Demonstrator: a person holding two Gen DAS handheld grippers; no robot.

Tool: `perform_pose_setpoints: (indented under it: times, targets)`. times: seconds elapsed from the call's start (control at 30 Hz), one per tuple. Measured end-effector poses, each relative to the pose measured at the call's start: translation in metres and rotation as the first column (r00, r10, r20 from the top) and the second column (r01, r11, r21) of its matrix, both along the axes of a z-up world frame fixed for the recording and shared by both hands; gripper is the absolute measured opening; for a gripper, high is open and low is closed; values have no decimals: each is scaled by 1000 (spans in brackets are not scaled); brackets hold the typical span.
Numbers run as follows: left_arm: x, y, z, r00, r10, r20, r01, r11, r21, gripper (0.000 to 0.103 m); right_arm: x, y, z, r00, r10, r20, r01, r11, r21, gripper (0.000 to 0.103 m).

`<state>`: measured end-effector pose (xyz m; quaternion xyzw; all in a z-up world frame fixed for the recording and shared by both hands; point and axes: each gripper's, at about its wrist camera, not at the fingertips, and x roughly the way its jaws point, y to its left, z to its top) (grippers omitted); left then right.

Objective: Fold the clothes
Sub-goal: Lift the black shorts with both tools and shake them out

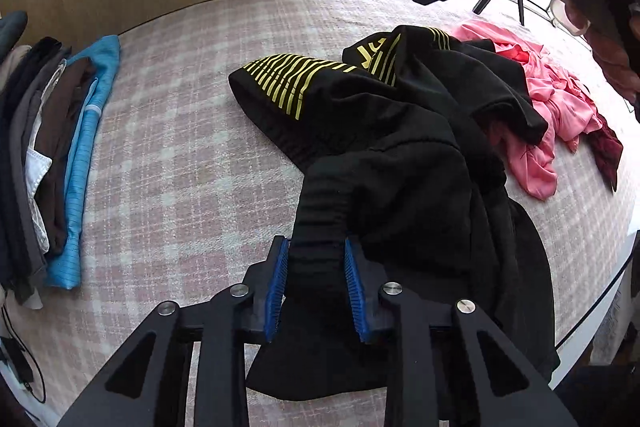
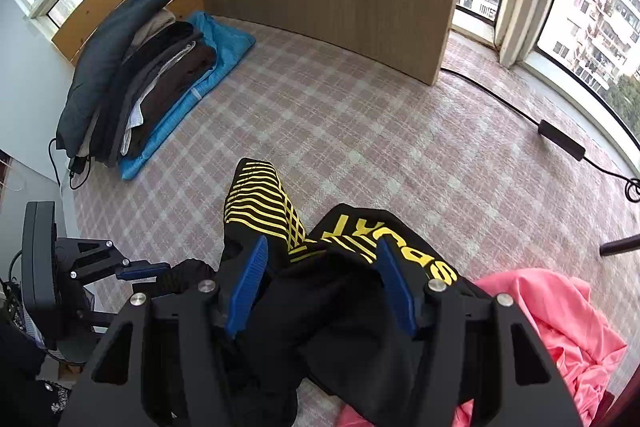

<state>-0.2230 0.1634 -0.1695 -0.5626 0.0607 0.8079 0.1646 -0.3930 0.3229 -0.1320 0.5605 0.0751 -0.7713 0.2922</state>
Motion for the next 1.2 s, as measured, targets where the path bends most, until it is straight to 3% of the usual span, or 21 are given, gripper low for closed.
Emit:
perform_pose_setpoints:
  times: [0.07,0.17,0.4,0.47,0.5,0.57,0.7,0.77,0.83,0.93,1.0,1.1,1.2]
  targets:
    - [13,-5,7,1000,12,-22,-12,1000,29,26,-18,-30,-17,996,81,37,-81,997,-2,56]
    - [31,-8,14,999,25,-44,-24,1000,7,25,-40,-70,-45,976,188,110,-188,982,-5,56]
    - [45,-18,7,997,76,-31,-76,997,17,25,-44,-113,-79,943,307,132,-313,950,26,59]
    - [46,-20,7,996,88,-29,-87,996,25,25,-38,-119,-80,937,323,132,-329,944,23,38]
    - [46,-21,8,995,93,-31,-92,995,26,25,-35,-118,-80,932,331,149,-336,942,12,11]
    - [47,-24,13,994,100,-41,-99,995,27,24,-27,-111,-74,933,331,142,-334,942,3,7]
    - [48,-35,38,989,107,-101,-108,994,2,22,-15,-66,-20,979,201,31,-198,978,-64,6]
    - [47,-44,65,980,104,-168,-106,994,-3,15,-4,-31,25,993,119,-27,-121,978,-169,6]
    - [45,-52,102,968,79,-236,-77,997,18,15,17,-7,79,990,72,-118,-99,966,-238,6]
    - [45,-53,165,932,7,-362,-11,1000,-9,14,57,15,166,960,-8,-279,-75,955,-286,6]
    - [50,-48,207,893,-61,-446,47,998,-43,14,91,24,215,927,-87,-364,-30,953,-303,6]
    - [64,-42,266,822,-177,-541,145,984,-101,14,142,38,289,852,-202,-482,34,942,-335,6]
    - [80,-43,296,771,-278,-573,257,959,-120,15,191,44,317,804,-280,-524,117,939,-322,6]
